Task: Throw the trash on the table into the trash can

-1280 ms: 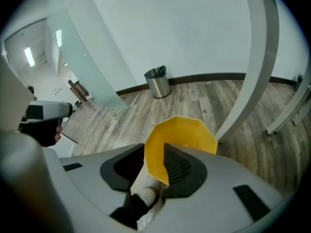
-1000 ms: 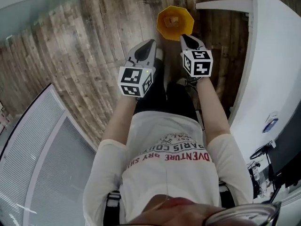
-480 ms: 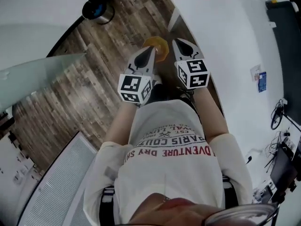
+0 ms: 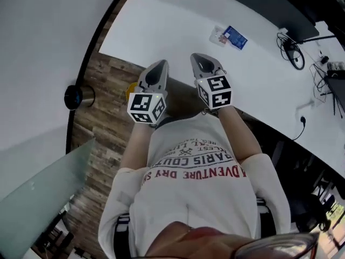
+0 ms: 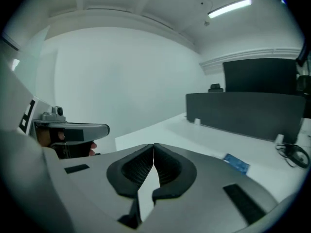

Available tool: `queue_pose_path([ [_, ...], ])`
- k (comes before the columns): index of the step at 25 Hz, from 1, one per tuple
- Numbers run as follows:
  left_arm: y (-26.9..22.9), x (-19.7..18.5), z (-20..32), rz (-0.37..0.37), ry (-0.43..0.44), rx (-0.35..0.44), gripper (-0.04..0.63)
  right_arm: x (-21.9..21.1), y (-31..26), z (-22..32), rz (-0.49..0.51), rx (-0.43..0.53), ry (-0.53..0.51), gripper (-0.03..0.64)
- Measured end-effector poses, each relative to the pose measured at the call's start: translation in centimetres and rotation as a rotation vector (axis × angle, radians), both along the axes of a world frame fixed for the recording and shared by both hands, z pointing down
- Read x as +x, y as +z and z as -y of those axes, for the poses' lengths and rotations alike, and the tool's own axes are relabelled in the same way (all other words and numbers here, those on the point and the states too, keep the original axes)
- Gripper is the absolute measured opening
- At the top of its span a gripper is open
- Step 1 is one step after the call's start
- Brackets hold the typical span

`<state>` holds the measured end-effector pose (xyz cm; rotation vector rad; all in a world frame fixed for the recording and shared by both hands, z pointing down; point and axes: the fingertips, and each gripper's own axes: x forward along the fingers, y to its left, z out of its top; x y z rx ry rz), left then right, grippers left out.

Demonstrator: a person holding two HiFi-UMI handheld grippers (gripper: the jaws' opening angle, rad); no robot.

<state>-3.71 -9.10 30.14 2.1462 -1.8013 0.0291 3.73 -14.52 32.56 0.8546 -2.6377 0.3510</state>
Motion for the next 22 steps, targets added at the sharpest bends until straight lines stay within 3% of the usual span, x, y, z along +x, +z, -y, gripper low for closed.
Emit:
queue_pose_path([
  [7,-0.3,15.4,7.1,-0.021,0.262,0.027,0.023,19.6,0.4,4.9,0.008,-0.011,0.365,0.028],
  [11,-0.8,22.7,8.2,-0.005,0.364,0.049,0.022,27.7,0.7,4.5,0.017,-0.001,0.498,0.028],
  [16,-1.2,27.9,8.8,0.032,0.432,0.061,0.022,33.0,0.6,4.2,0.029,0.027,0.578,0.028],
  [22,-1.0,29.9,8.7,0.051,0.457,0.052,0.023,34.7,0.7,4.0,0.033,0.04,0.585,0.028],
])
